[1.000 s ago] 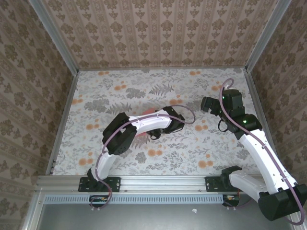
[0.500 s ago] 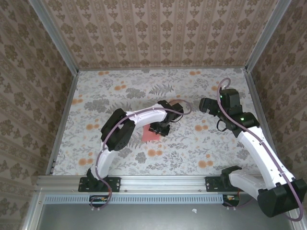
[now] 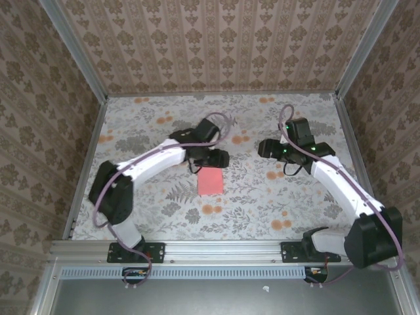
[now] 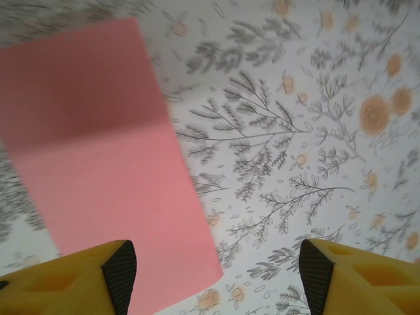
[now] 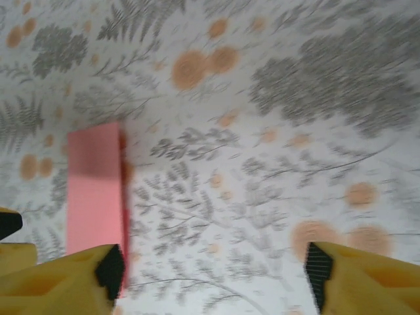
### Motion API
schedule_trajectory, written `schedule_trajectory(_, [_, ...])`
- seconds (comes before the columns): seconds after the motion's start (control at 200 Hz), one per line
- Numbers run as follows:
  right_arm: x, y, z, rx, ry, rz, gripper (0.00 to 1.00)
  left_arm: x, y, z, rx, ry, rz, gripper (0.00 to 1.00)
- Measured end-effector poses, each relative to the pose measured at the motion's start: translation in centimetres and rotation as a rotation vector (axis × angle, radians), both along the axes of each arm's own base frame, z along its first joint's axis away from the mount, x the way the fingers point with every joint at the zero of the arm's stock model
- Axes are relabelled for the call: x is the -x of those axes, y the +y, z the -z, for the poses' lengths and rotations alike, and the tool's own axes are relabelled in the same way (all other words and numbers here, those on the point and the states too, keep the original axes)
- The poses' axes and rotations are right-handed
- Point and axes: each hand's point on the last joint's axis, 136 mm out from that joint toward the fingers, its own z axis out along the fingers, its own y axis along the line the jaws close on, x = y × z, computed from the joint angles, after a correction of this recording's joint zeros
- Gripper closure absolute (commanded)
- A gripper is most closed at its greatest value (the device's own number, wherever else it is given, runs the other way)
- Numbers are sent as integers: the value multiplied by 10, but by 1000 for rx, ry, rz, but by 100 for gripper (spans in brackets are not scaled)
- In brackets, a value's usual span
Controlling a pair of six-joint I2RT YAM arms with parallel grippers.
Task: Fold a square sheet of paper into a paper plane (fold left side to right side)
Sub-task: Third fold the triangle at the center of the table.
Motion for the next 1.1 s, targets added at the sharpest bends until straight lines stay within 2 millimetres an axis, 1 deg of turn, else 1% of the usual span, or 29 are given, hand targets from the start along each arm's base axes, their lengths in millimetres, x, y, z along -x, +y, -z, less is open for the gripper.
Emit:
schedule_trajectory(0.03, [-1,13,6,-24,17,-34,44,-2,10,-3,33,-9,-25,30])
schedule_trajectory(0.065, [-2,26,12,-54,36,-59,48,-4,21,-3,64,-14,-53,31])
schedule_trajectory(0.07, [-3,31,14,-65,38,-74,48,-4,22,-3,67,-13,-57,31])
schedule_trajectory(0.08, [-3,31,14,-65,38,-74,49,-4,25,-3,74,-14,-63,31])
schedule_trajectory(0.13, [-3,54,27,-103,74,-121,53,-7,40,0,119,-17,-105,31])
schedule_trajectory(0.16, [-4,62,32,-117,88,-135,54,-6,46,3,134,-13,-120,31])
schedule_trajectory(0.185, [-4,75,41,-130,113,-161,55,-5,53,6,152,-10,-139,30])
schedule_trajectory(0.23, [-3,90,52,-143,146,-189,57,-3,62,12,177,0,-160,30])
schedule_trajectory(0.325, [-9,119,70,-168,189,-232,59,0,72,22,227,19,-189,30])
schedule_trajectory(0.42, [-18,140,77,-190,200,-254,59,1,78,30,277,33,-208,30])
schedule_trajectory(0.54, [-43,164,82,-218,189,-270,60,1,86,42,310,55,-232,28])
schedule_trajectory(0.55, [-47,166,82,-220,183,-271,60,1,86,43,314,57,-234,28])
schedule_trajectory(0.665, [-66,178,96,-221,186,-270,60,-3,82,49,335,72,-229,28])
schedule_trajectory(0.755, [-76,183,109,-212,198,-266,60,-3,78,60,339,104,-223,27])
schedule_trajectory(0.84, [-79,183,117,-198,211,-262,60,-1,76,71,331,137,-222,25])
schedule_trajectory(0.985, [-79,181,122,-186,218,-258,60,2,69,85,317,184,-210,25])
schedule_trajectory(1.045, [-79,181,123,-184,219,-256,60,2,63,89,310,197,-200,27])
schedule_trajectory(1.1, [-79,181,123,-183,219,-256,60,-1,57,86,321,192,-190,30])
